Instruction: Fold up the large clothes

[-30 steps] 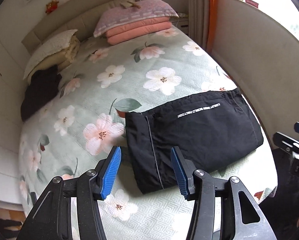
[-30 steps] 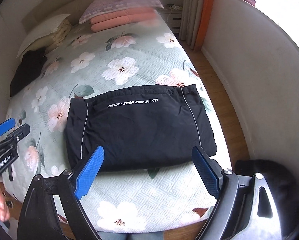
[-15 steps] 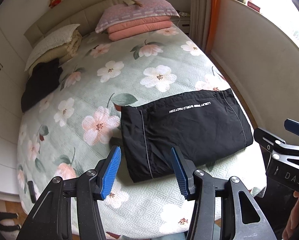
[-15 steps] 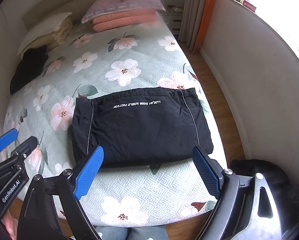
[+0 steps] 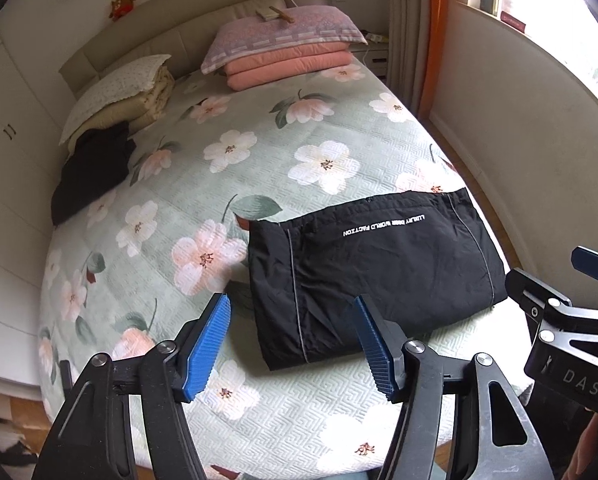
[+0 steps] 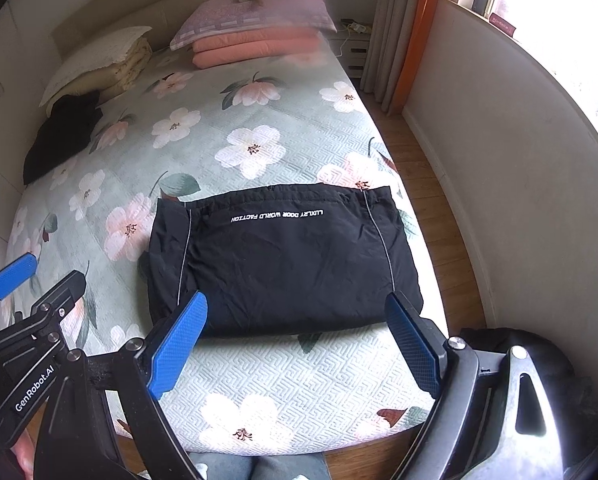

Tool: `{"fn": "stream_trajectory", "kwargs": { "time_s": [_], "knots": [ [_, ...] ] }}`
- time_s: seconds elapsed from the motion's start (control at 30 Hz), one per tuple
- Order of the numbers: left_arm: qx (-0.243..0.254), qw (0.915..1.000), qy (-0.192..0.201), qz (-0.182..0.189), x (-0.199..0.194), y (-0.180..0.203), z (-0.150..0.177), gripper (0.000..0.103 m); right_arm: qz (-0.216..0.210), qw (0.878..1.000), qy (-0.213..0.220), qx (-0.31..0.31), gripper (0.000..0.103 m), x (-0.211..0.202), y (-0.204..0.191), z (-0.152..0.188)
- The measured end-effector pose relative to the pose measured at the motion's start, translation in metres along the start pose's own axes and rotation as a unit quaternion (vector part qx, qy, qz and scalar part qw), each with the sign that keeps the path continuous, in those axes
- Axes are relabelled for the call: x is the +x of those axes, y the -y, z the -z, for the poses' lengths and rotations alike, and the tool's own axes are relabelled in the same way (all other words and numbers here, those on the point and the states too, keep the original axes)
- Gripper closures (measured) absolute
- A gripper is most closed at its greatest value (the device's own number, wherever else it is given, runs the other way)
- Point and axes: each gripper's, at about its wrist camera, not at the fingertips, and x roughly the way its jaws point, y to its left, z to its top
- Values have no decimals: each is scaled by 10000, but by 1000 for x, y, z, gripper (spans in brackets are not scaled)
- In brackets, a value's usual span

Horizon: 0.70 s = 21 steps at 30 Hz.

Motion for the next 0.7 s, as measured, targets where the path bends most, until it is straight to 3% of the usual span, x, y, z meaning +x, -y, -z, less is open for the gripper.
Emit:
{"fn": "stream_trajectory", "kwargs": {
  "time_s": [0.43, 0.6, 0.7],
  "knots": [
    [-9, 9999, -126, 14, 5, 3, 6, 37, -75, 9999, -99, -6, 12, 7, 2, 9],
    [-120, 9999, 87, 17, 2, -1, 7, 37, -52, 9998, -131, -108, 12, 12, 3, 9],
    [-262, 9995, 38, 188, 4, -11, 6, 34, 11, 9998, -123, -124, 12, 13, 4, 8]
  ]
}}
